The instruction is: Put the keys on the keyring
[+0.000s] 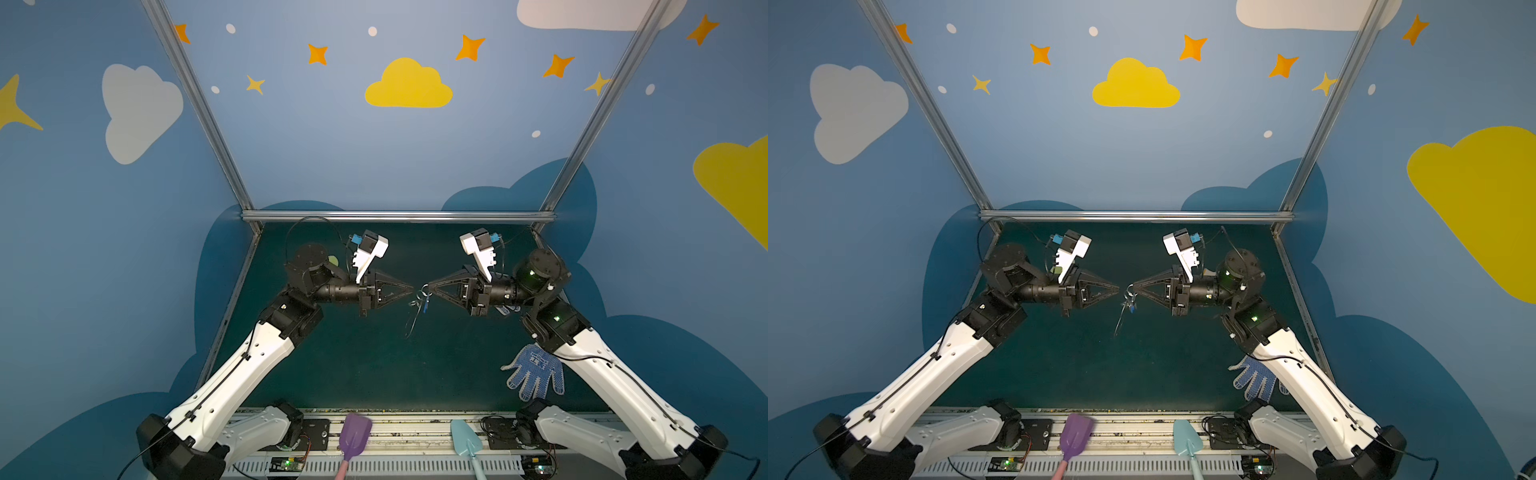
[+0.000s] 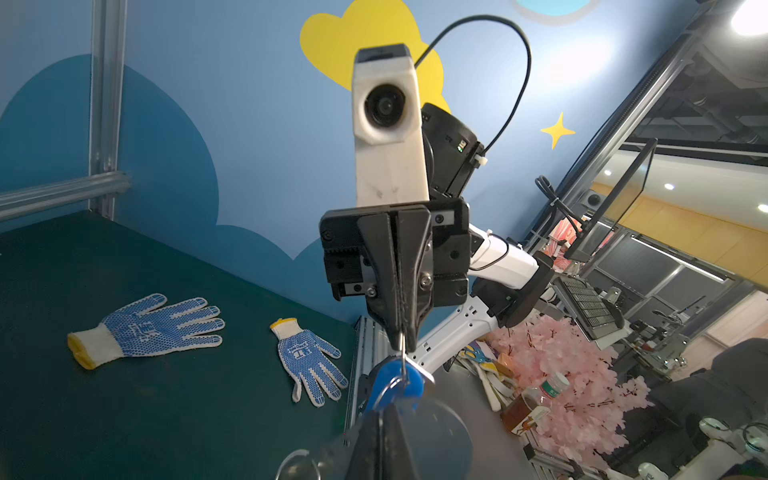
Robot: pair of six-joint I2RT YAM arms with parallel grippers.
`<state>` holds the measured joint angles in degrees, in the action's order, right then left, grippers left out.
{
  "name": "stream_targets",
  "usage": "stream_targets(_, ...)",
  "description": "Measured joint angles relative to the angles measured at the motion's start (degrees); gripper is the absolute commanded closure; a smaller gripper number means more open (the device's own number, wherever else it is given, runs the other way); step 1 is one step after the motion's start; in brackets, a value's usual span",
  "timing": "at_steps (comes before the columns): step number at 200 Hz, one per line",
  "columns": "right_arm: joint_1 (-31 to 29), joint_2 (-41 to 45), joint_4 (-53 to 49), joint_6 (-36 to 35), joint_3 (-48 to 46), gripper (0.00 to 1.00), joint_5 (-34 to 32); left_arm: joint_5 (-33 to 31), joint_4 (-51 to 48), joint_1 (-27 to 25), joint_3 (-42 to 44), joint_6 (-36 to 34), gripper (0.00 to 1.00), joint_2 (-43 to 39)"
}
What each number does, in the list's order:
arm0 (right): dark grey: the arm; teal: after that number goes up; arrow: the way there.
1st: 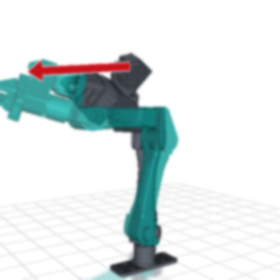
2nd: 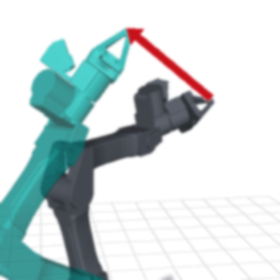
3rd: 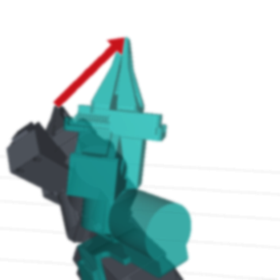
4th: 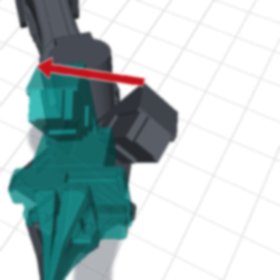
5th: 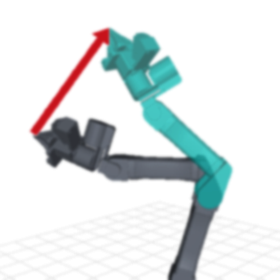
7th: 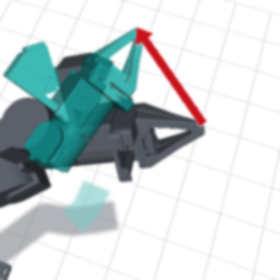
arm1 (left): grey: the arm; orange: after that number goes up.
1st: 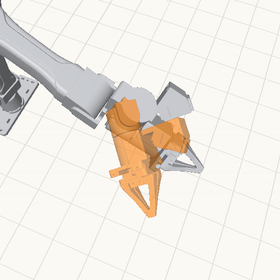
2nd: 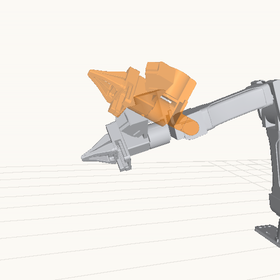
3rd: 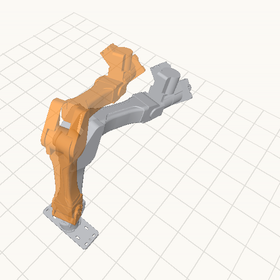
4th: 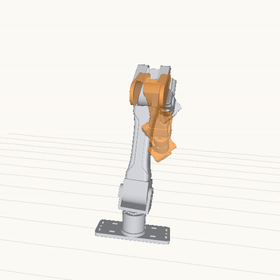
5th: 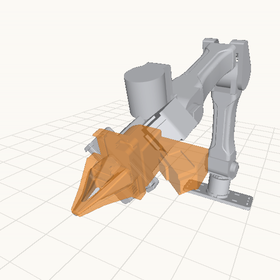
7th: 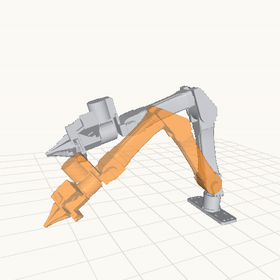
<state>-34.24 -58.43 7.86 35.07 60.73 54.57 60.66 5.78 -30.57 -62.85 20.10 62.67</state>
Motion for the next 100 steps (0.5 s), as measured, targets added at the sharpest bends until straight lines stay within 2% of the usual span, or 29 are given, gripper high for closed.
stream_targets(33,-1.51,0.94,-1.68,-3.17,-0.02,1.0,-1.86,-0.79,0.5,0.17,0.09,0.33,0.96,-0.15)
stream_targets(37,-1.64,0.94,-1.84,-3.43,-0.02,1.0,-2.01,-0.79,0.48,0.17,0.09,0.33,0.91,-0.13)
stream_targets(48,-1.92,0.94,-2.16,-3.82,-0.02,1.0,-2.1,-0.7,0.46,0.17,0.09,0.24,0.71,-0.11)
stream_targets(65,-1.97,0.74,-2.23,-4.0,0.0,1.0,-1.99,0.37,0.48,0.17,0.07,0.9,0.63,0.17)
stream_targets(100,-1.97,0.04,-2.05,-3.3,0.0,1.0,-1.46,4.37,-0.39,0.17,-0.52,1.18,0.7,1.77)
